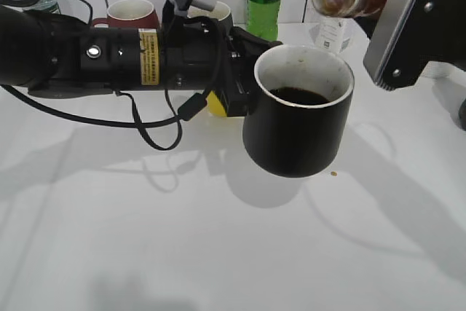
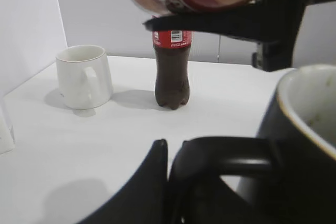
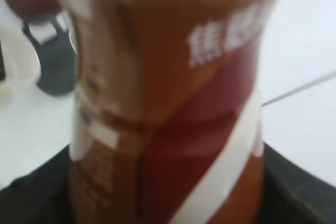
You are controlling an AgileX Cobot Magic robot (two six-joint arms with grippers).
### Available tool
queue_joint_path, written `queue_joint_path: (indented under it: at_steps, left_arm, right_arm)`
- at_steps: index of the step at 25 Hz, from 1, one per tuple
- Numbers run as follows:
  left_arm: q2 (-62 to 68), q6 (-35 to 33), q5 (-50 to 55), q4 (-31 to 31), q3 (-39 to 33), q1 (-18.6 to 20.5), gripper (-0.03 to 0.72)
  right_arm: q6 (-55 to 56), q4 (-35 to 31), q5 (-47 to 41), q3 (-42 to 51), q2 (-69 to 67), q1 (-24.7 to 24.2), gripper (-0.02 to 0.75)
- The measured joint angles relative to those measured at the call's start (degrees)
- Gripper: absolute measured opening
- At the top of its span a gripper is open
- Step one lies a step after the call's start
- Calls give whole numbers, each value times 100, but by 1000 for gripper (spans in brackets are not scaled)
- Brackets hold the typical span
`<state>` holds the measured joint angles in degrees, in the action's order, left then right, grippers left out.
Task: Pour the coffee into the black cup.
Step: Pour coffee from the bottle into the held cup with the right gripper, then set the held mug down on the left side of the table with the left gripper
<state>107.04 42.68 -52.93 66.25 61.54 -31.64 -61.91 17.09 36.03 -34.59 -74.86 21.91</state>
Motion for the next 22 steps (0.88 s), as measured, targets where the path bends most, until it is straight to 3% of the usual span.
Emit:
queue_joint_path:
  at_steps: [6, 11, 16, 22]
  left_arm:
    - [0, 0, 25, -44, 0, 51, 42]
    - [-40, 0, 8, -16, 0, 408, 42]
    - [-394, 0, -50, 47, -175, 1096, 42]
    - [-853, 0, -262, 47, -682, 2101, 42]
  right_arm:
    - [1362, 15, -13, 66, 0, 0, 526]
    - [3623, 15, -15, 85, 0, 0, 526]
    - [5968, 10, -272, 85, 0, 0, 526]
    - [6544, 10, -447, 85, 0, 0, 526]
